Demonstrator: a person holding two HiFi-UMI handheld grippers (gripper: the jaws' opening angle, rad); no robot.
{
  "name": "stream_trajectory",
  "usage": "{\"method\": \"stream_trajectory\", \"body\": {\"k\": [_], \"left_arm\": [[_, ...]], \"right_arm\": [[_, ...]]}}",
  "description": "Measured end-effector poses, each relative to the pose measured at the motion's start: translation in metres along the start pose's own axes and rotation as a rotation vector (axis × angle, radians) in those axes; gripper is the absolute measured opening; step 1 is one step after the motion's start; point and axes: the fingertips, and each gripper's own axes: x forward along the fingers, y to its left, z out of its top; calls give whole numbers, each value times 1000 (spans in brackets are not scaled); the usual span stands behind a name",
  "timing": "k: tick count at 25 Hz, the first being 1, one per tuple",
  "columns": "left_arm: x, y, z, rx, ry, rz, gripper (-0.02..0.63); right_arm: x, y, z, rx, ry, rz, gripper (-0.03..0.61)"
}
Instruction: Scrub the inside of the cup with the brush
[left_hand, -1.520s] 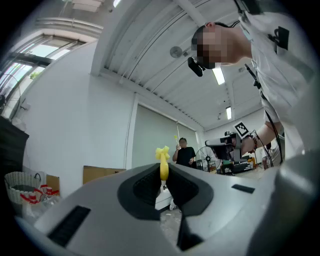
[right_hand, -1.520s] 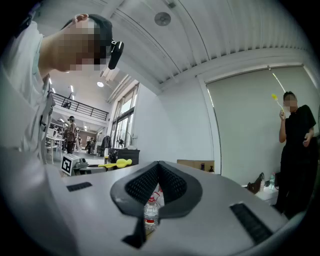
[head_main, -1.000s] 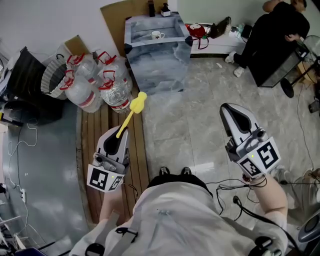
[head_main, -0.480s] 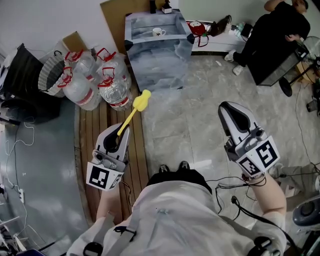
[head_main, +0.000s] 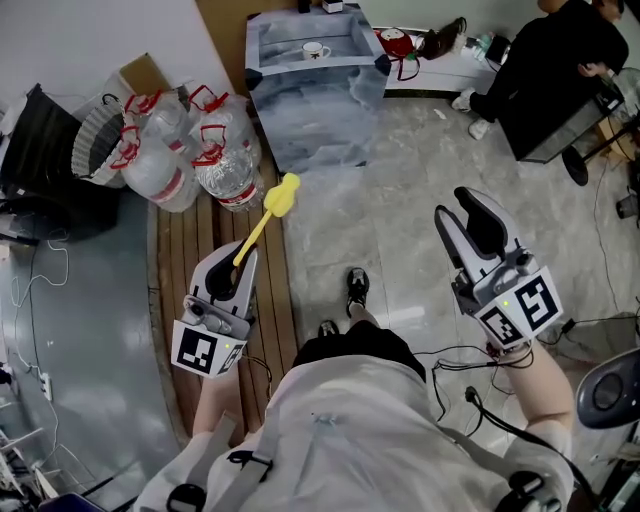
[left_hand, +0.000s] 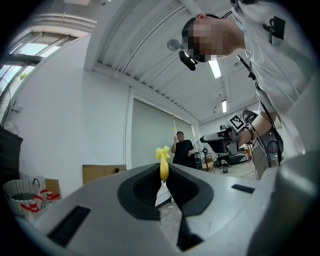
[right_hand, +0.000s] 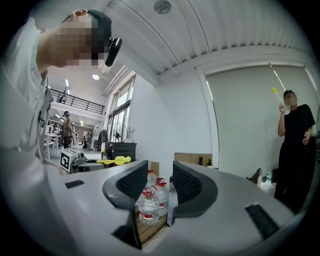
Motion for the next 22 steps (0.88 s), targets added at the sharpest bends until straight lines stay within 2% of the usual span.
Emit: {"method": "stream_trajectory", "body": {"k": [9, 22], "left_arm": [[38, 32, -15, 14, 11, 87, 34], [135, 95, -33, 20, 28, 190, 34]], "right_arm": [[48, -47, -10, -8, -1, 58, 184], [141, -138, -16, 9, 22, 156, 216]]}}
